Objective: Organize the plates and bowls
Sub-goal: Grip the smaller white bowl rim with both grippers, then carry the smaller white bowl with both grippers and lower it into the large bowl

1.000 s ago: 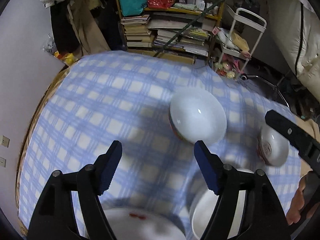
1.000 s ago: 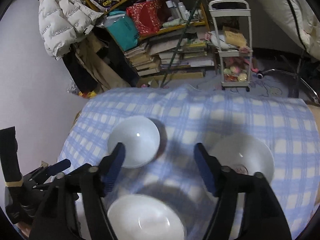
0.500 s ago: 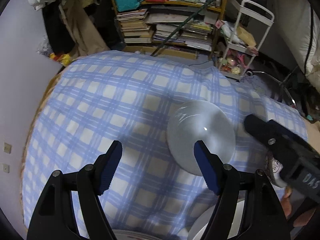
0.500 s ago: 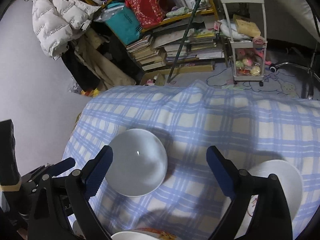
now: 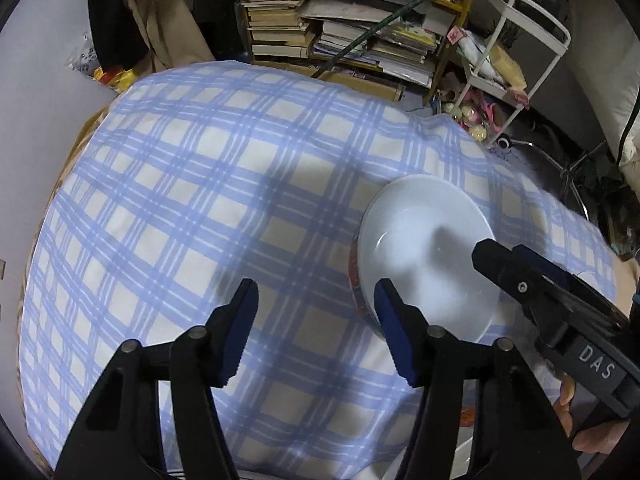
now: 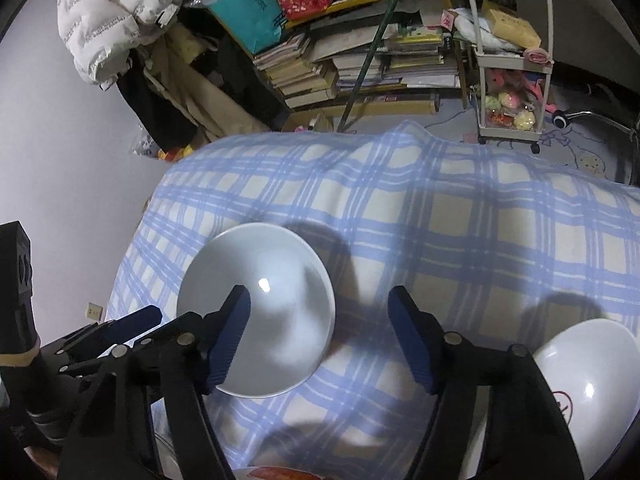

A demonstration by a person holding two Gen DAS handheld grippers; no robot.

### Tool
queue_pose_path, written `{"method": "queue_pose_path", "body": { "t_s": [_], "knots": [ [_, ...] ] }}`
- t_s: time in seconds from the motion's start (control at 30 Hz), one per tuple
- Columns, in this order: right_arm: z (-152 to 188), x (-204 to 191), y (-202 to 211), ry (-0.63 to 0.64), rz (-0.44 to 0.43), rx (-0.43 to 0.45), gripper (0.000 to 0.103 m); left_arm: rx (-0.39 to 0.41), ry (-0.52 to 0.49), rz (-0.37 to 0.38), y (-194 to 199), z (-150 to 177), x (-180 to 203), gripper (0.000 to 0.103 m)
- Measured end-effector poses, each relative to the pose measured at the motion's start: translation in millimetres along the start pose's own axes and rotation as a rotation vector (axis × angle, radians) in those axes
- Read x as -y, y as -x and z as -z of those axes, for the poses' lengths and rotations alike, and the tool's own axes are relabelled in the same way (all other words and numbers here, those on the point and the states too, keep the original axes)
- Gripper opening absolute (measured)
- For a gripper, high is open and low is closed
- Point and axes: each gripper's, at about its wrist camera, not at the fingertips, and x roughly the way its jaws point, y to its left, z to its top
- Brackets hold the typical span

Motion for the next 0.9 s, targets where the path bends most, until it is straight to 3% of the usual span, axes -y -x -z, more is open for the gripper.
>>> {"method": "queue_pose_path", "body": {
  "t_s": [0.17, 0.23, 0.27, 0.33, 0.47, 0.9],
  "knots": [
    [2, 4, -9, -0.019, -0.032, -0.014, 0.065, -0.022, 0.000, 0.028, -10, 1, 2, 0.046],
    [2, 4, -12, -0.020, -0.029, -0.023, 0.057, -0.040, 0.002, 0.014, -16, 1, 2, 0.039],
    [3, 3, -15, -0.012, -0.025, -0.032, 0.050, -0.056, 0.004, 0.010, -20, 2, 1, 0.036],
    [5, 0, -21, 0.006, -0.019, -0.055, 0.039, -0.087, 0.009, 0.043, -26, 3, 0, 0.018],
    [11, -7, -24, 0.062, -0.006, -0.068, 0.011, -0.078, -0.005, 0.080, -24, 9, 5, 0.011],
    [22, -26, 8, 0.098, -0.002, -0.017, 0.010, -0.032, -0.037, 0.076, 17, 13, 6, 0.011]
  ]
}}
